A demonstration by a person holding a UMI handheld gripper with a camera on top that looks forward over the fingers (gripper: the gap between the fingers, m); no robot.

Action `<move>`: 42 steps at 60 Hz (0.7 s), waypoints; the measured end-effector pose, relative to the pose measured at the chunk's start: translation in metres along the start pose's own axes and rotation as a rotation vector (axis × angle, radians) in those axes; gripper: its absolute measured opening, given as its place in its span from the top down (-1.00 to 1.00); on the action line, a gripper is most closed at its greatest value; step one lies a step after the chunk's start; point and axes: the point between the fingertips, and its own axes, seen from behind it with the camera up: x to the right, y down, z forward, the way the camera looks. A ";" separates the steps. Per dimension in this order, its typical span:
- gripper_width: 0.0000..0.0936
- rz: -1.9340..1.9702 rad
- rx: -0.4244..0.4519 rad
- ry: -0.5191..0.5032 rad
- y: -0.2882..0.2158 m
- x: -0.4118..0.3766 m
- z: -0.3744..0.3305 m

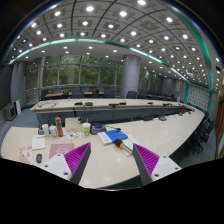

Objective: Arrange mouse

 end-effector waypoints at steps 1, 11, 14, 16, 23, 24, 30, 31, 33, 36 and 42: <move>-0.82 0.001 -0.007 -0.001 0.002 -0.001 0.000; -0.82 0.004 -0.083 -0.008 0.068 -0.023 0.038; -0.82 0.006 -0.120 -0.009 0.091 -0.026 0.039; -0.83 0.009 -0.142 -0.011 0.116 -0.037 0.051; -0.82 -0.005 -0.206 -0.017 0.190 -0.070 0.072; -0.83 -0.009 -0.214 -0.019 0.202 -0.079 0.078; -0.82 -0.028 -0.250 -0.059 0.258 -0.137 0.092; -0.82 -0.030 -0.255 -0.072 0.266 -0.148 0.093; -0.83 -0.035 -0.262 -0.097 0.280 -0.173 0.096; -0.82 -0.041 -0.268 -0.137 0.298 -0.217 0.102; -0.82 -0.051 -0.279 -0.226 0.325 -0.312 0.110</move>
